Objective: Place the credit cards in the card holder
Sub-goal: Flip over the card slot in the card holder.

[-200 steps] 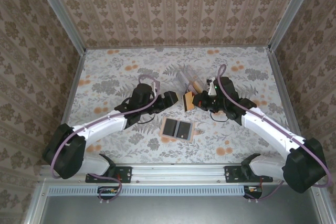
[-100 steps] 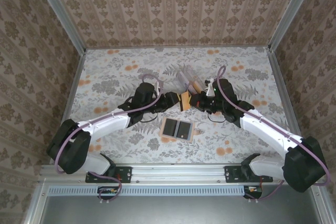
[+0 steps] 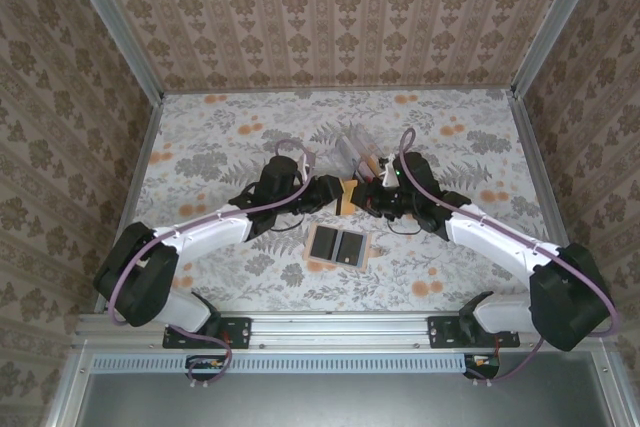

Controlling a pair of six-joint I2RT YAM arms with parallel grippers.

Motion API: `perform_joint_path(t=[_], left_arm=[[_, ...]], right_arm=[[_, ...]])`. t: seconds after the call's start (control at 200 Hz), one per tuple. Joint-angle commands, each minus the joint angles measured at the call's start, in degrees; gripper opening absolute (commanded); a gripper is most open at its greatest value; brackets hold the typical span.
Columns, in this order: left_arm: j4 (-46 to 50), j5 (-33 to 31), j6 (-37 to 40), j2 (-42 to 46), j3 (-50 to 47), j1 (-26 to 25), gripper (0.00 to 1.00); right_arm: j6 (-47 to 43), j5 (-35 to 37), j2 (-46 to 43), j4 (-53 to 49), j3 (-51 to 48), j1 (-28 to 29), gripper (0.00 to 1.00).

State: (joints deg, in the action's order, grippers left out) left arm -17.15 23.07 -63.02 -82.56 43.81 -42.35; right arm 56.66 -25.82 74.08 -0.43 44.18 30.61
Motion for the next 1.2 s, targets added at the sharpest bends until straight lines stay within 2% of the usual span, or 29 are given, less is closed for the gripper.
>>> perform_joint_path(t=[0.0,0.045,0.11,0.21,0.39,0.76,0.98,1.195], left_arm=[[-1.81,1.54,0.25,0.12,1.54,-0.44,0.38],[-1.69,1.48,0.26,0.13,1.53,-0.44,0.38],[-1.45,1.38,0.36,0.21,1.39,-0.38,0.37],[0.06,0.48,0.83,0.76,0.93,-0.40,0.37],[8.79,-4.04,3.90,3.66,0.04,-0.45,0.48],[24.02,-10.94,10.55,5.79,-2.32,-0.17,0.60],[26.54,-12.17,12.08,4.47,-3.69,-0.17,0.63],[26.33,-11.74,12.68,1.68,-3.21,-0.57,0.64]], right_arm=[[0.24,-1.89,0.84,1.13,1.51,0.46,0.14],[0.22,-1.89,0.97,0.98,1.60,0.41,0.14],[0.12,-1.48,0.97,0.71,1.71,0.41,0.08],[-1.11,0.53,0.45,-2.70,2.38,0.41,0.07],[-4.58,6.96,-1.60,-12.47,2.36,0.43,0.06],[-3.94,12.06,-4.64,-19.25,-3.73,1.55,0.06],[-1.62,12.57,-5.35,-16.66,-9.02,3.04,0.06],[1.20,10.71,-5.09,-7.24,-14.30,3.40,0.06]])
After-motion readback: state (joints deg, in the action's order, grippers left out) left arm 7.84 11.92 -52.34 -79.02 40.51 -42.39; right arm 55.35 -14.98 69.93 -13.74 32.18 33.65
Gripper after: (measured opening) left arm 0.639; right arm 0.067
